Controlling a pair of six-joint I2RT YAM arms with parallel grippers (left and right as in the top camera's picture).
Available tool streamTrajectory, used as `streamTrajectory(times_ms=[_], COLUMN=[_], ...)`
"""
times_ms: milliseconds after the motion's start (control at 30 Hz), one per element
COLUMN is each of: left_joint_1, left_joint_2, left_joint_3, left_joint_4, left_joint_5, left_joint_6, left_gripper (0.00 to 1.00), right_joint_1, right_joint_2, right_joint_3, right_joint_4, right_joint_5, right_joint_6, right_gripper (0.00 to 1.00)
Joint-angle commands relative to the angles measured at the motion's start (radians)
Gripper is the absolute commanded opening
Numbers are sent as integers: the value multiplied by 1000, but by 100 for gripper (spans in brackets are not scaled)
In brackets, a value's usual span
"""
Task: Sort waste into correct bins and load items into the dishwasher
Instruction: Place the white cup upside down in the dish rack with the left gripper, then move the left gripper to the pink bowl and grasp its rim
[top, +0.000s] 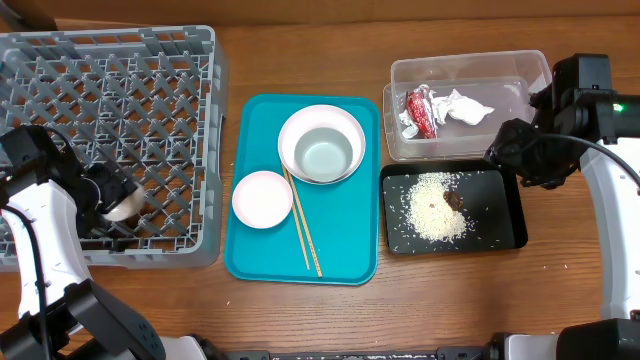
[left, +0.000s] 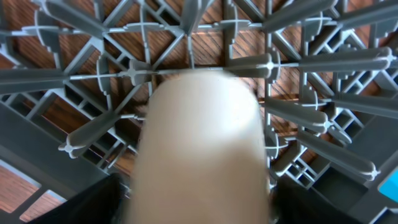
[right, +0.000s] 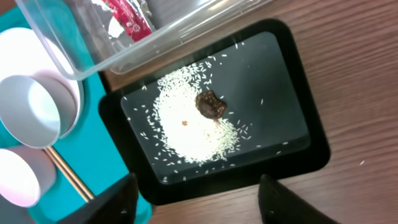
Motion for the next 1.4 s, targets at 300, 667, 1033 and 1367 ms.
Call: streamTrajectory(times_ms=[300, 667, 1033, 1367], left_joint_1=[-56, -466, -825, -933], left_joint_2=[0, -21, 23, 239], left_joint_3=[198, 284, 257, 246], left_joint_4=[-121, -145, -153, -243], left_joint_5=[99, 136, 46, -31], left_joint_6=[68, 207, 229, 194], left_gripper=[100, 100, 88, 74], right_joint_1=[-2, -2, -2, -2], right_joint_2=[-10, -10, -10, -10], right_joint_3=[7, 7, 7, 7], right_joint_4=[-12, -18, -16, -18], right_joint_5=[6, 6, 6, 6], right_joint_6=[-1, -1, -1, -1], right_gripper=[70, 80, 82, 82])
